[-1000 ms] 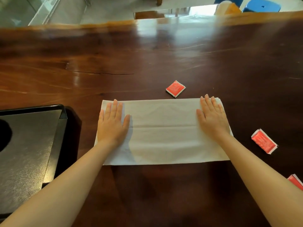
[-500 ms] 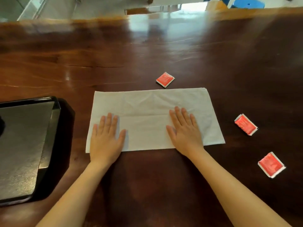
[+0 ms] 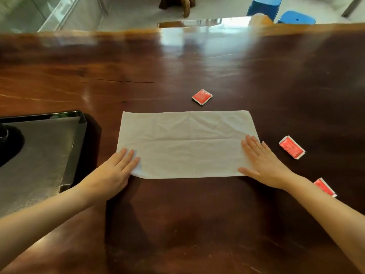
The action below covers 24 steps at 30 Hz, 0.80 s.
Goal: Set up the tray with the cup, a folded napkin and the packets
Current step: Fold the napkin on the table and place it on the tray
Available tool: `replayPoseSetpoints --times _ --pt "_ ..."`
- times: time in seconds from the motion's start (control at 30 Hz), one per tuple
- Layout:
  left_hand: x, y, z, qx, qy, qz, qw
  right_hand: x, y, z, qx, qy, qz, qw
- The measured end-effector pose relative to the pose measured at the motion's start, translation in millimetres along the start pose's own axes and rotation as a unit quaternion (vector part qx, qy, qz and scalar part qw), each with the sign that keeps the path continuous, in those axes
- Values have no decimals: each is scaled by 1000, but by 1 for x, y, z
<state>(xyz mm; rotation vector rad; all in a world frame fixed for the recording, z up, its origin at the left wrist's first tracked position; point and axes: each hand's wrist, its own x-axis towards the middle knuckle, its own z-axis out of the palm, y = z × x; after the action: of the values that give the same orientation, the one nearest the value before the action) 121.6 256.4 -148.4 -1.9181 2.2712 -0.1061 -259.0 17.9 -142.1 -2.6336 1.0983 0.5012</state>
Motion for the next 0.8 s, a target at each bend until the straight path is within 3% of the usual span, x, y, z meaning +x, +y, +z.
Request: replayPoseSetpoints --times 0.13,0.27,0.37,0.5,0.63,0.7,0.8 --pt "-1 5 -22 79 27 57 995 -20 -2 -16 -82 -16 -35 996" --pt "-2 11 -27 92 7 44 995 -29 -11 -8 -194 141 -114 964" --pt "6 13 -19 79 -42 -28 996 -31 -15 5 -176 178 -86 965" --pt "14 28 -33 27 -52 -86 995 -32 -10 -1 21 232 -27 972" --pt "3 8 -51 -135 -5 -115 984 -40 12 -25 255 164 -3 953" --pt "-7 -6 -62 -273 1 -146 951 -43 16 -37 359 169 22 918" --pt "-8 -13 -70 -433 70 -252 862 -35 16 -47 484 205 74 848"
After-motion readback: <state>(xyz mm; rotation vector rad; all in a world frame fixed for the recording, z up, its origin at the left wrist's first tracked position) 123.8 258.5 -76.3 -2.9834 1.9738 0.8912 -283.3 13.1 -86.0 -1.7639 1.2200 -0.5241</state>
